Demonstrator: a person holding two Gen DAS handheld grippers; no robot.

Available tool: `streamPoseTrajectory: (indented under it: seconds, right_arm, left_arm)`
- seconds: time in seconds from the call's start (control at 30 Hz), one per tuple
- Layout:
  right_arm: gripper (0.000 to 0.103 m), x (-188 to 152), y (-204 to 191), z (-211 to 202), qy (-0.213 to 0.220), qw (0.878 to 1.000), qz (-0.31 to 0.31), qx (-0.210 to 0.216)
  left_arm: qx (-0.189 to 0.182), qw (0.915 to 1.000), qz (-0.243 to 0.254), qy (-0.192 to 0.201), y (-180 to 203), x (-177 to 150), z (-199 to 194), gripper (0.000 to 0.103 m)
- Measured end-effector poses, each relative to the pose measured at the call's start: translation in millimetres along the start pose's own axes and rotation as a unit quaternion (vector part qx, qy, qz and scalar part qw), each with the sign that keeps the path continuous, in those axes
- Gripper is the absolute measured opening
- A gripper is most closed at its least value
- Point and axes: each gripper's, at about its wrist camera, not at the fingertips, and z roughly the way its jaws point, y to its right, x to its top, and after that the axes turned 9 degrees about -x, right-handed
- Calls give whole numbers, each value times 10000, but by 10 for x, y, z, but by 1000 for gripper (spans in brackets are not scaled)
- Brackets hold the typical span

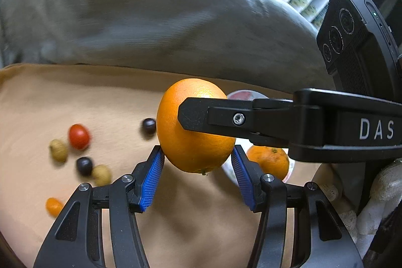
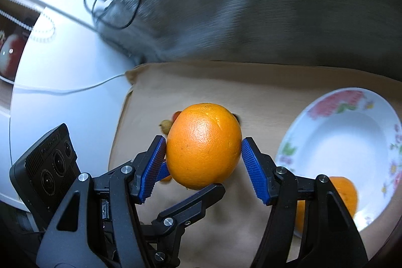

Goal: Organize fruits
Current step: 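Lift and carry the second orange over the white floral plate, then lower the orange beside the first one and open the right gripper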

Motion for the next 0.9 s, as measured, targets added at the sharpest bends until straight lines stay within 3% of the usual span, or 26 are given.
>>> streamPoseTrajectory:
  seconds: [0.57,0.9]
  right_arm:
    - [66,71,684,-277,182,9974,668,-178]
    - [66,26,1005,-440,266,9940,1034,-257]
  left_arm:
    - [-321,9977,406,-447,502,315,603,55]
    - [-450,9964,443,-572,438,158,669,54]
